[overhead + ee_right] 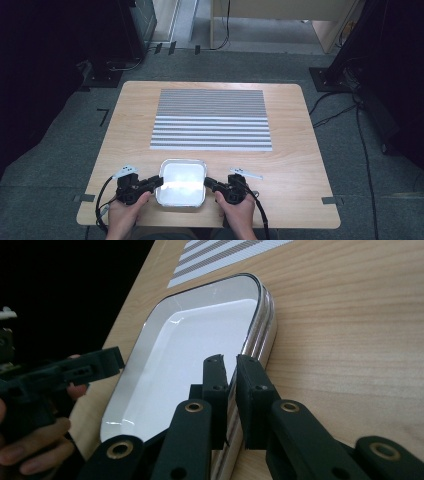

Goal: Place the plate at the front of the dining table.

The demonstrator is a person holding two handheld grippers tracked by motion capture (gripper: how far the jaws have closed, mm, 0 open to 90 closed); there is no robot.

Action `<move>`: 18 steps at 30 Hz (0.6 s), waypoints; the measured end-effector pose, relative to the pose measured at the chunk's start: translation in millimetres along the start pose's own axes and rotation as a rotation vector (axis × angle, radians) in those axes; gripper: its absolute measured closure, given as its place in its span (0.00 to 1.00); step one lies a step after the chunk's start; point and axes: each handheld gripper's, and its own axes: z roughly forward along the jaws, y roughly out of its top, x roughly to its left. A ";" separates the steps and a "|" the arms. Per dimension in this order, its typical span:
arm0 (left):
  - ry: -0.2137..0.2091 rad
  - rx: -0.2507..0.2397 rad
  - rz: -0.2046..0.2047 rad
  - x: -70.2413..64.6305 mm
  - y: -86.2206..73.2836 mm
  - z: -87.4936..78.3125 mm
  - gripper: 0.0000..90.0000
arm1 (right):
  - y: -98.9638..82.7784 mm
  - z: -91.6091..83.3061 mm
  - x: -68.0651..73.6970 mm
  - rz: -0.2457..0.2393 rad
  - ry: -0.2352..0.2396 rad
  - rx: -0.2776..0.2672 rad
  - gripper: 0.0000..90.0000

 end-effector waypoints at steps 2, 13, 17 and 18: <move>0.010 -0.006 -0.002 1.7 0.5 -1.3 0.81 | 0.7 -0.7 -3.0 0.042 0.023 0.000 0.95; -0.046 -0.001 -0.105 18.3 1.0 -2.6 0.82 | 1.2 0.4 -8.5 0.084 0.056 0.006 0.95; -0.081 0.005 -0.142 23.0 0.8 -1.2 0.83 | 0.7 0.9 -8.6 0.075 0.055 0.002 0.94; -0.093 0.011 -0.150 24.1 0.8 -0.6 0.83 | 0.7 1.0 -8.7 0.075 0.056 0.002 0.94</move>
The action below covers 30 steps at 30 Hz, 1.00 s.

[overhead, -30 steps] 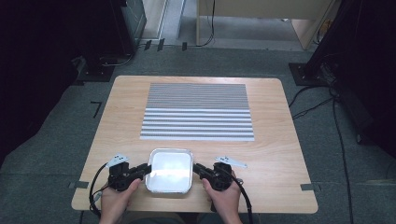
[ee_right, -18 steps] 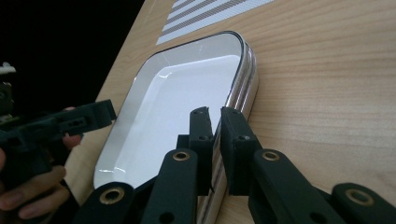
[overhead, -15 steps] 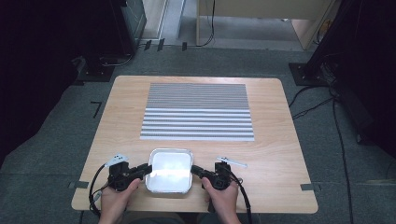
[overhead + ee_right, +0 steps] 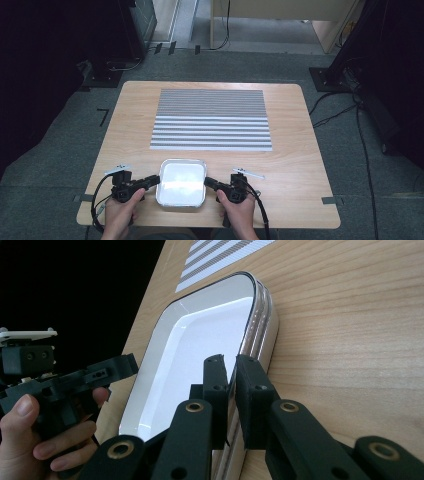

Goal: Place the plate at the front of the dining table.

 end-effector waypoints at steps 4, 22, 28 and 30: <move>-0.015 0.015 -0.005 0.6 -0.1 1.8 0.82 | -0.2 -0.1 -0.7 0.007 0.007 0.000 0.94; -0.042 0.007 -0.023 3.7 1.0 1.2 0.83 | 1.2 -2.5 -1.4 0.017 0.052 -0.002 0.95; -0.062 0.006 -0.021 -0.1 -0.2 4.1 0.82 | 3.6 -9.0 -0.4 0.026 0.061 -0.031 0.95; -0.069 0.002 -0.019 -2.3 -0.4 5.8 0.82 | 5.1 -12.3 -0.5 0.025 0.062 -0.044 0.95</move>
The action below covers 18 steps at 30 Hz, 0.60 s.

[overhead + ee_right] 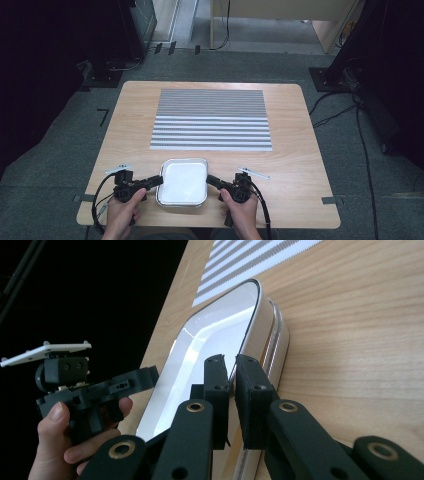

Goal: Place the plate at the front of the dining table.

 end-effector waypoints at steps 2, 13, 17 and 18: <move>0.002 0.006 0.003 -1.6 -0.6 2.6 0.81 | 1.0 -2.5 -0.2 -0.003 -0.007 -0.005 0.95; 0.049 0.032 0.071 -13.3 -5.2 14.2 0.75 | -1.4 -7.7 -1.5 -0.023 -0.058 -0.016 0.91; 0.107 0.045 0.118 -20.1 -7.6 18.1 0.71 | -5.4 -6.5 10.2 -0.139 -0.150 -0.053 0.90; 0.140 0.053 0.149 -24.8 -8.3 19.7 0.71 | -6.4 -5.9 12.8 -0.164 -0.169 -0.060 0.90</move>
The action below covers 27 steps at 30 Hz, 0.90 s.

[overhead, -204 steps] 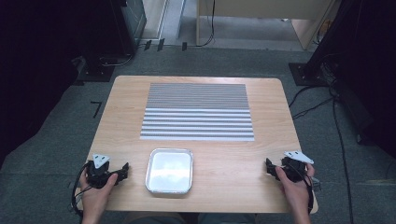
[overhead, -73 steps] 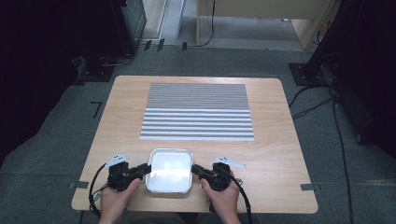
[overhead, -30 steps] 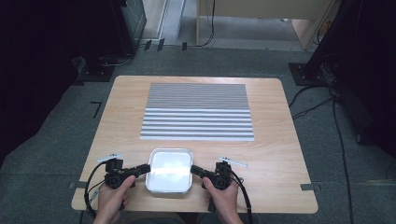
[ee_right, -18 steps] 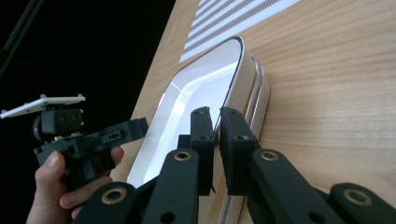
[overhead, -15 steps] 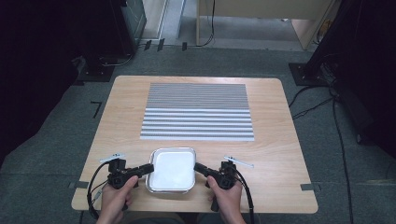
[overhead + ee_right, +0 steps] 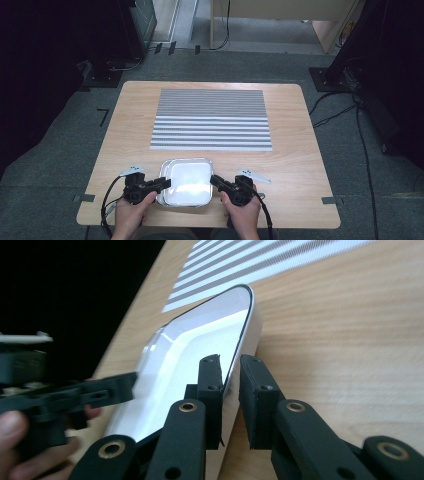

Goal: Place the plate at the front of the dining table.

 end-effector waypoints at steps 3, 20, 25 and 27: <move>0.070 0.002 0.048 -9.3 -1.4 3.2 0.71 | -4.6 2.5 11.5 -0.104 -0.085 -0.023 0.89; 0.224 -0.033 0.113 -32.1 -11.4 9.4 0.87 | -22.7 14.0 41.8 -0.269 -0.388 -0.114 0.94; 0.230 -0.045 0.113 -35.6 -10.4 9.4 0.88 | -19.2 12.7 42.3 -0.185 -0.387 -0.146 0.98; 0.221 -0.057 0.112 -36.7 -8.4 8.2 0.88 | -17.7 11.4 42.4 -0.177 -0.376 -0.160 0.99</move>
